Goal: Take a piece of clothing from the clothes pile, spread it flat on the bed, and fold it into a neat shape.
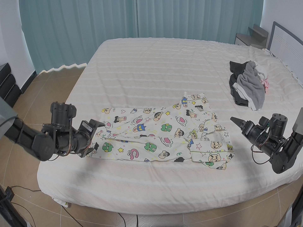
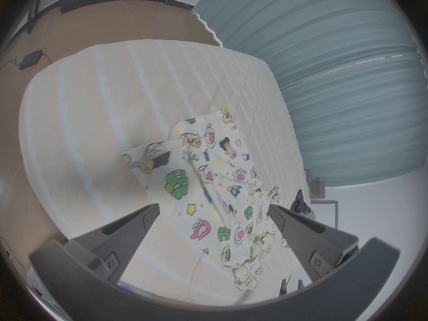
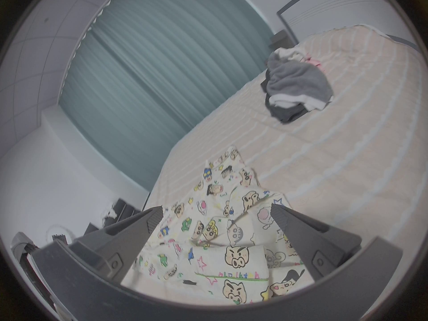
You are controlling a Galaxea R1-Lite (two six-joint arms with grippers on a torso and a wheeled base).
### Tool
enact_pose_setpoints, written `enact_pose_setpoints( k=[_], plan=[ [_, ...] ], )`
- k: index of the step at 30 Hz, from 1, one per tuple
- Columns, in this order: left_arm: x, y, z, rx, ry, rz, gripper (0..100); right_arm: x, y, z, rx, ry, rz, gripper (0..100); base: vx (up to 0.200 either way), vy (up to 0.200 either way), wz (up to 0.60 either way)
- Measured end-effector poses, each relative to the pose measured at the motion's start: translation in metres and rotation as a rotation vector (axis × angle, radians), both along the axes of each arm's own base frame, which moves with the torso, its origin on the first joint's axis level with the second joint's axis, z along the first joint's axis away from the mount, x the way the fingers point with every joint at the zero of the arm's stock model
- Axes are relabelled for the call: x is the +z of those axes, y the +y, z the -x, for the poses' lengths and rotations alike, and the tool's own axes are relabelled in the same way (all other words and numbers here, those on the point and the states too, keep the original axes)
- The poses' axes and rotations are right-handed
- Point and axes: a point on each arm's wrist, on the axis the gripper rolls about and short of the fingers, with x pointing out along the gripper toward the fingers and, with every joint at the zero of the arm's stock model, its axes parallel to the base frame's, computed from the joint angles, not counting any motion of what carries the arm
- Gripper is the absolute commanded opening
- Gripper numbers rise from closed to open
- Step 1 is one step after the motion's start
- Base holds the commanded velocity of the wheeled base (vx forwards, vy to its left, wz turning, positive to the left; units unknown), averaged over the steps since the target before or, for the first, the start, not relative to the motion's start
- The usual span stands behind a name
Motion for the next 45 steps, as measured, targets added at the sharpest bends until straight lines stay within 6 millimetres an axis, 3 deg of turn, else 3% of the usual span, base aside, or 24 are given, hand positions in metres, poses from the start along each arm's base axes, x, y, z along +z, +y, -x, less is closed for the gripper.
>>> enact_pose_setpoints(
  k=[3, 9, 21, 28, 38, 45],
  plan=[
    [0.003, -0.01, -0.021, -0.005, 0.023, -0.018, 100, 0.004, 0.002, 0.017, -0.046, -0.02, -0.04, 100, 0.0, 0.0, 0.0],
    [-0.017, -0.031, -0.054, -0.027, 0.095, -0.078, 100, 0.011, 0.003, 0.04, -0.09, -0.049, -0.074, 100, 0.0, 0.0, 0.0],
    [-0.045, -0.05, -0.096, -0.021, 0.105, -0.132, 100, 0.022, 0.017, 0.061, -0.051, -0.072, -0.075, 100, 0.0, 0.0, 0.0],
    [-0.041, -0.054, -0.123, 0.023, 0.032, -0.14, 100, 0.024, 0.026, 0.069, -0.029, -0.079, -0.044, 100, 0.0, 0.0, 0.0],
    [-0.013, -0.038, -0.167, 0.111, -0.131, -0.107, 100, 0.023, 0.03, 0.073, -0.011, -0.071, -0.032, 100, 0.0, 0.0, 0.0],
    [-0.004, 0.0, -0.192, 0.18, -0.202, -0.122, 100, 0.021, 0.031, 0.074, -0.008, -0.063, -0.029, 100, 0.0, 0.0, 0.0]
  ],
)
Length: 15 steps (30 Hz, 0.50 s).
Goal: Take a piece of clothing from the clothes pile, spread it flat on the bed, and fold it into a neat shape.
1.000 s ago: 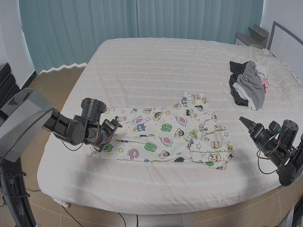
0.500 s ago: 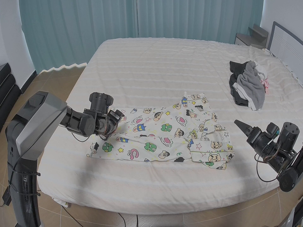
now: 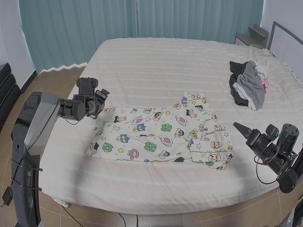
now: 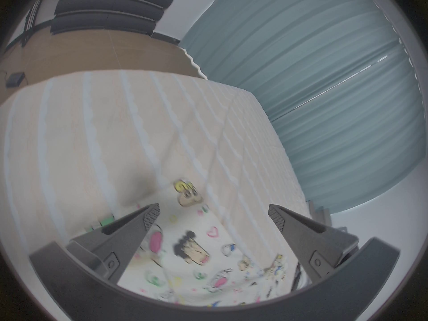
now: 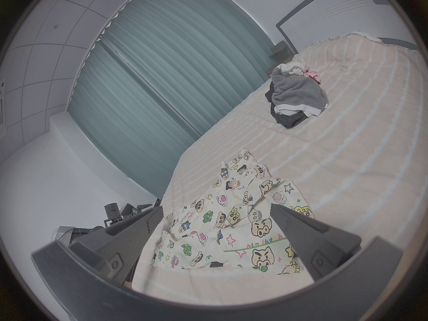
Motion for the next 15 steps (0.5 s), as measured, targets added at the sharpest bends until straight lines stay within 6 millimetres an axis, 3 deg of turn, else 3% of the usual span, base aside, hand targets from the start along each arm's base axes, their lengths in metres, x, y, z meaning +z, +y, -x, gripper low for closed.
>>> enact_pose_setpoints(
  k=[6, 15],
  plan=[
    [-0.021, 0.031, 0.008, -0.13, 0.085, -0.095, 100, -0.001, 0.0, 0.001, 0.004, 0.007, 0.002, 100, 0.0, 0.0, 0.0],
    [-0.03, 0.067, 0.057, -0.58, 0.095, -0.253, 100, -0.004, 0.003, 0.003, 0.019, 0.02, 0.005, 100, 0.0, 0.0, 0.0]
  ],
)
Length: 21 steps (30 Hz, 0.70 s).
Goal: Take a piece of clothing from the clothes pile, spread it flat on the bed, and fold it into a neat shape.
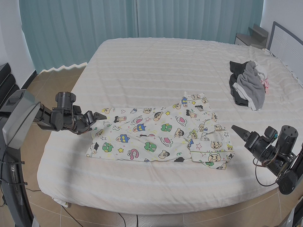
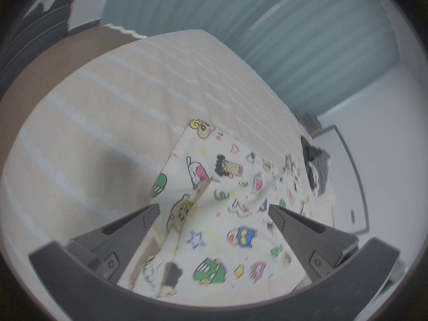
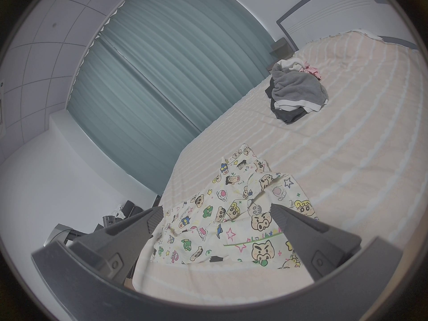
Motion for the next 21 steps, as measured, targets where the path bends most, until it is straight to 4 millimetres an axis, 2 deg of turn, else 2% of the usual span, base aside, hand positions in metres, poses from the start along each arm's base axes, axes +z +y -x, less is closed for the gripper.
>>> enact_pose_setpoints(
  k=[5, 9, 16, 21],
  plan=[
    [-0.001, 0.01, 0.023, -0.135, -0.037, -0.102, 100, -0.002, 0.002, 0.002, 0.012, 0.009, 0.001, 100, 0.0, 0.0, 0.0],
    [-0.002, 0.005, 0.035, -0.201, -0.045, -0.123, 100, -0.003, 0.004, 0.003, 0.018, 0.016, 0.003, 100, 0.0, 0.0, 0.0],
    [-0.003, -0.015, 0.04, -0.264, -0.044, -0.111, 100, -0.004, 0.004, 0.005, 0.023, 0.021, 0.005, 100, 0.0, 0.0, 0.0],
    [-0.003, -0.025, 0.036, -0.278, -0.083, -0.13, 100, -0.004, 0.004, 0.005, 0.023, 0.021, 0.011, 100, 0.0, 0.0, 0.0]
  ],
)
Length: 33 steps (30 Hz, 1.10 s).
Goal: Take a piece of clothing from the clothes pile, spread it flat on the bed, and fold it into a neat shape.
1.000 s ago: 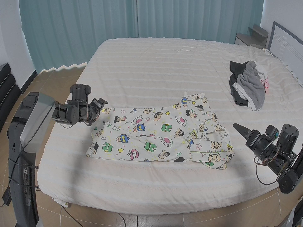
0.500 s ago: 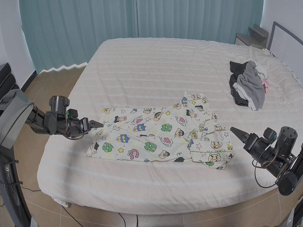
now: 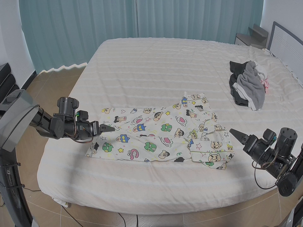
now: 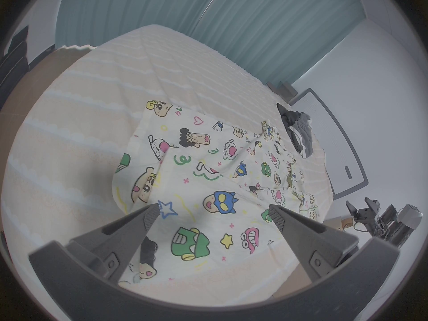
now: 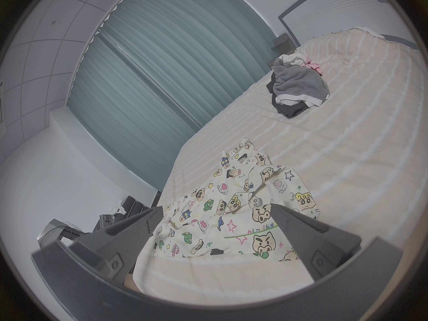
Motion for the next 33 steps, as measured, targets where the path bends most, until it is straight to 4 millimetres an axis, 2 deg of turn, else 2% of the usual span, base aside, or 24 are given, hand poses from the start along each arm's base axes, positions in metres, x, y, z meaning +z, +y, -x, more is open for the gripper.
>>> enact_pose_setpoints(
  k=[19, 33],
  plan=[
    [-0.038, -0.002, -0.009, 0.022, 0.027, -0.04, 100, -0.002, 0.004, 0.004, 0.019, 0.01, 0.012, 100, 0.0, 0.0, 0.0],
    [-0.038, 0.009, -0.014, 0.059, 0.019, -0.047, 100, -0.003, 0.004, 0.004, 0.022, 0.015, 0.014, 100, 0.0, 0.0, 0.0]
  ],
)
